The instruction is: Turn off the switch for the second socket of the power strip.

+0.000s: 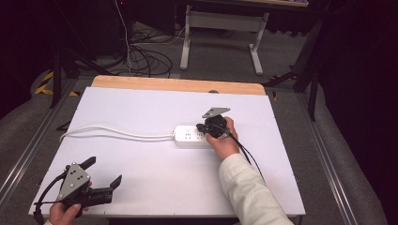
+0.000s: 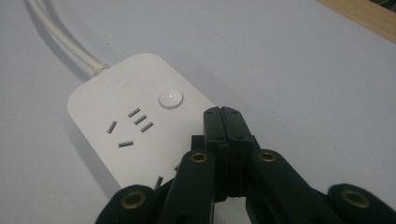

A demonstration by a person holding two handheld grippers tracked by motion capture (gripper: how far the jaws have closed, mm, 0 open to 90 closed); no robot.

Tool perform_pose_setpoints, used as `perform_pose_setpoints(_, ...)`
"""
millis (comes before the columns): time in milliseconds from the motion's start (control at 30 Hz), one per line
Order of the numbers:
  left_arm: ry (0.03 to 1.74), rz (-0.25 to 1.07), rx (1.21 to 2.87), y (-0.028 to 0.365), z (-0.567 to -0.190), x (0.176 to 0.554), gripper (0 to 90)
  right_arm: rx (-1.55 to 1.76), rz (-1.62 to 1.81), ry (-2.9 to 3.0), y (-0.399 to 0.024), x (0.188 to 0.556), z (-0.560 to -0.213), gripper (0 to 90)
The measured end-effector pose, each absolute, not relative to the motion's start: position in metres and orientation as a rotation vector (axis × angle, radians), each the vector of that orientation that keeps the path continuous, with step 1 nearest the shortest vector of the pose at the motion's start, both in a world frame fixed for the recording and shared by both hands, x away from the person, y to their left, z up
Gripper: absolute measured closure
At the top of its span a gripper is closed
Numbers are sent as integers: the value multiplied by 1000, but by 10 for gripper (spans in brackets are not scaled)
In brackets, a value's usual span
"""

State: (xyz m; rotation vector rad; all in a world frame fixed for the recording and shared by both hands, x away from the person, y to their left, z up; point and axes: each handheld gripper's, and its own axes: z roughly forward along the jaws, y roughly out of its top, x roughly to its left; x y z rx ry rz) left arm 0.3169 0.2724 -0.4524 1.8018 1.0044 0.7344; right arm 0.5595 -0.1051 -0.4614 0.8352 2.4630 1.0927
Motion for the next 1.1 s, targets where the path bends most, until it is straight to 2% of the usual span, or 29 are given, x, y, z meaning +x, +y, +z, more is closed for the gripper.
perform_pose_setpoints(1100,1001,733,1800,272,-452,317,16,875,1067,2434,-100,557,-457,900)
